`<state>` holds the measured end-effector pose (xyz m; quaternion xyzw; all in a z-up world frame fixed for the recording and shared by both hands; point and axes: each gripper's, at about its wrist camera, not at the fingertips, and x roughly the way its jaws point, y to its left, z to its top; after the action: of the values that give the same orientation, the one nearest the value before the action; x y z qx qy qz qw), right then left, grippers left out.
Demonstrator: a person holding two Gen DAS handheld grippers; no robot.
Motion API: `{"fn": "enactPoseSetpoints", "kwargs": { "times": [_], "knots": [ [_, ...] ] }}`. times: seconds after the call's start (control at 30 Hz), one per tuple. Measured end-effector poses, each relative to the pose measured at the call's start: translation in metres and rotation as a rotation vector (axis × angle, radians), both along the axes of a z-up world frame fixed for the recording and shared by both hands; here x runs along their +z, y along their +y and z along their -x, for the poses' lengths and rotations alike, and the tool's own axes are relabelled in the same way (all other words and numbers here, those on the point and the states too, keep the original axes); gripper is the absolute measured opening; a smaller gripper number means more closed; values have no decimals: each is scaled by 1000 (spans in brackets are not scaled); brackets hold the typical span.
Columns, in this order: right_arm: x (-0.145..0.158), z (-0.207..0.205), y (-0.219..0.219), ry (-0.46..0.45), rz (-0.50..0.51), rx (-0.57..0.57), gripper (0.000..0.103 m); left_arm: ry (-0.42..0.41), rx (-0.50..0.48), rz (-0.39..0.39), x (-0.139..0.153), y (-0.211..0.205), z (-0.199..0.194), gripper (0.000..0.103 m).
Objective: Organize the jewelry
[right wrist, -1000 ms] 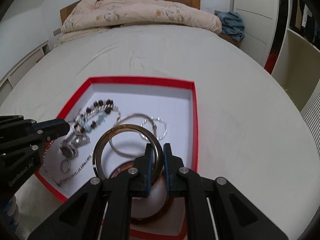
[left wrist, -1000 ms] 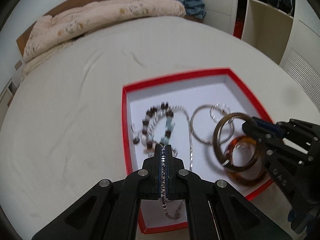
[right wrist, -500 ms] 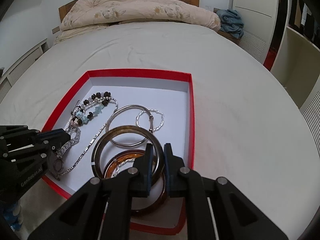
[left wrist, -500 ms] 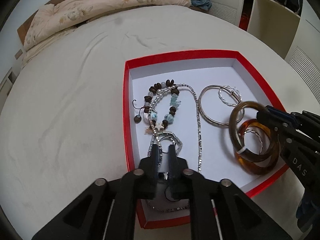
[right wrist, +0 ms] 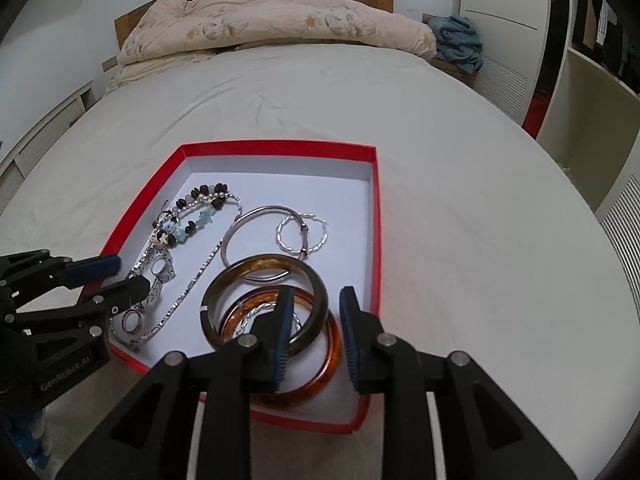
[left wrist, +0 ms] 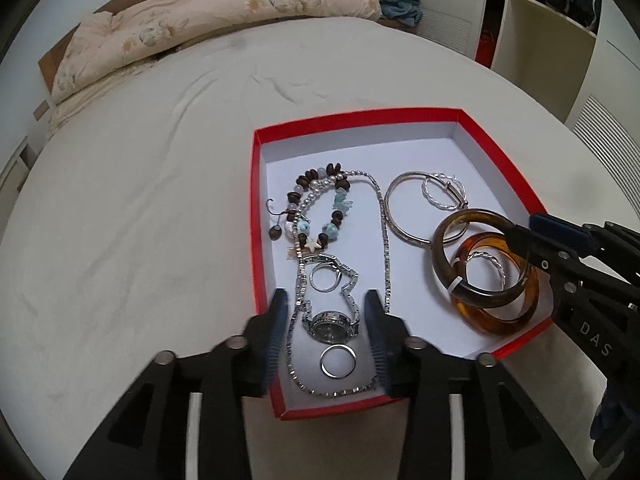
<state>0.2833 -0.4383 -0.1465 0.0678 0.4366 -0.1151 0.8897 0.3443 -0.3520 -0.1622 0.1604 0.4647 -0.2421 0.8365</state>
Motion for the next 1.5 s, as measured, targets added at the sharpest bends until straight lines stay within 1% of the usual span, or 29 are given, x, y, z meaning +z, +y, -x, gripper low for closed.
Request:
{"fn": "enactPoseSetpoints", "kwargs": {
  "times": [0.03,0.17,0.23,0.3,0.37,0.43,0.5,0.67,0.77,0.8,0.93,1.1,1.2,1.4,1.47,1.5],
  "knots": [
    [2,2,0,-3,-2,-3,31,0,1,3,2,1,1,43],
    [9,8,-1,-12,-1,-17,32,-2,4,12,9,4,7,44],
    [13,11,0,-14,2,-20,32,-7,6,18,13,6,10,47],
    [18,14,2,-17,5,-21,33,-18,11,24,19,9,15,53],
    [22,18,5,-20,9,-24,41,-23,17,32,24,13,19,55],
    [27,21,7,-25,10,-27,45,-27,29,43,31,19,23,60],
    [33,27,10,-29,9,-35,47,-34,44,52,39,25,26,62],
    [49,42,21,-43,6,-46,58,-52,80,75,59,47,41,69],
    [59,53,33,-48,8,-39,64,-76,103,80,73,62,54,72],
    [65,58,39,-53,13,-31,65,-88,114,82,78,69,59,74],
    [82,73,59,-76,17,-13,71,-128,142,85,98,93,76,76],
    [107,95,93,-100,34,32,73,-207,179,92,124,127,101,76],
    [122,108,112,-118,42,51,73,-234,201,102,140,152,120,76],
    [154,141,152,-166,56,81,74,-246,247,92,164,193,158,76],
    [162,153,163,-178,59,89,74,-244,263,90,171,206,171,78],
    [166,159,169,-184,62,94,74,-250,276,90,175,215,180,82]
  ]
}}
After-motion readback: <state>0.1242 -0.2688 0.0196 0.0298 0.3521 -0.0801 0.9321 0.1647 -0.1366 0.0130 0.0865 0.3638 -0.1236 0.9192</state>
